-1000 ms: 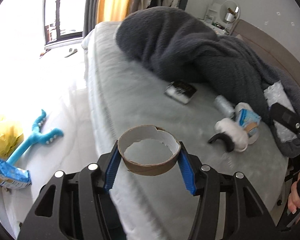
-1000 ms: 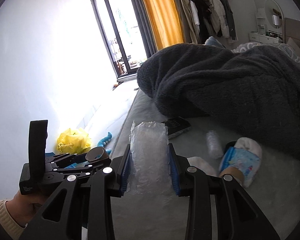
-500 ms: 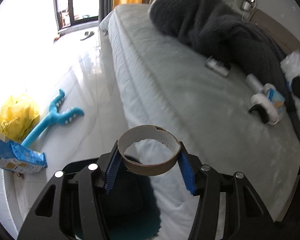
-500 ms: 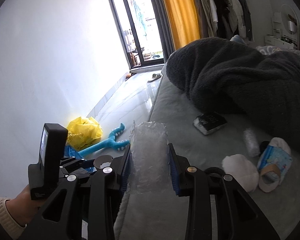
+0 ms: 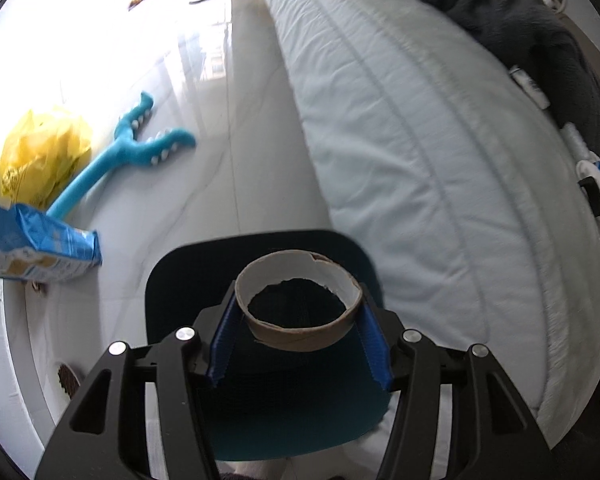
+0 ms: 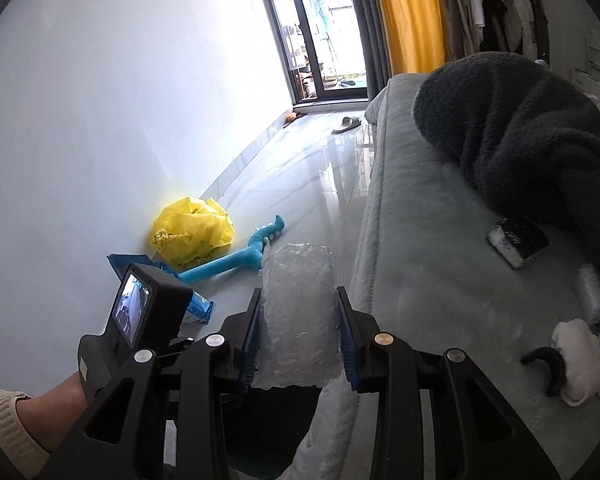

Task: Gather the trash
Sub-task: 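Carry the tape roll with the left tool over the teal bin and open it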

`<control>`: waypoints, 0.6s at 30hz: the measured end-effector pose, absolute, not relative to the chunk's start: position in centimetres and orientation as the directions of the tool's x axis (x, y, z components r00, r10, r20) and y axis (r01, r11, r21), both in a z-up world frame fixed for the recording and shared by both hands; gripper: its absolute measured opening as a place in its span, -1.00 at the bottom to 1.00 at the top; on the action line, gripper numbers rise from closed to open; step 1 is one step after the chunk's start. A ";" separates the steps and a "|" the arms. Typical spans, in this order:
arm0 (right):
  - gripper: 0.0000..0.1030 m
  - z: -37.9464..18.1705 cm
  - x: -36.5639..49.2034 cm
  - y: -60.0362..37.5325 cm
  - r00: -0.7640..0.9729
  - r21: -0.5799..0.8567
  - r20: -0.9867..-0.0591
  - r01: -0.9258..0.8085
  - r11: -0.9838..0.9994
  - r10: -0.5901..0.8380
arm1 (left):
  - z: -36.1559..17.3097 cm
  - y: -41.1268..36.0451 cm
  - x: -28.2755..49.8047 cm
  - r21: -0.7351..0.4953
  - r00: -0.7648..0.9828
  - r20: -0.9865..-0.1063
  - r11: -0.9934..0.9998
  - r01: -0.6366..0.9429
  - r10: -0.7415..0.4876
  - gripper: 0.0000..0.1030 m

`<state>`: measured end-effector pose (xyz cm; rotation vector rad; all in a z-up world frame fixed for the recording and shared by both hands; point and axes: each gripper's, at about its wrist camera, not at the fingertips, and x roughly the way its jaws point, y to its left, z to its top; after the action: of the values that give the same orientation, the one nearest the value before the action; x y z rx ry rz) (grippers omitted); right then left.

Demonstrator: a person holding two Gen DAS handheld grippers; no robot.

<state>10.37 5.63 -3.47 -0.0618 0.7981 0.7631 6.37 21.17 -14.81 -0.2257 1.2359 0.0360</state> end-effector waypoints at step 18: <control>-0.32 -9.0 11.4 12.2 0.322 0.225 -0.785 -0.649 0.727 0.530 | -16.0 26.6 3.8 -0.176 0.308 -0.944 0.969 -0.175 -0.116 0.49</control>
<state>11.38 12.19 -9.05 -0.1396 0.9724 0.7770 3.80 26.62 -15.99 -0.2653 1.2612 0.0393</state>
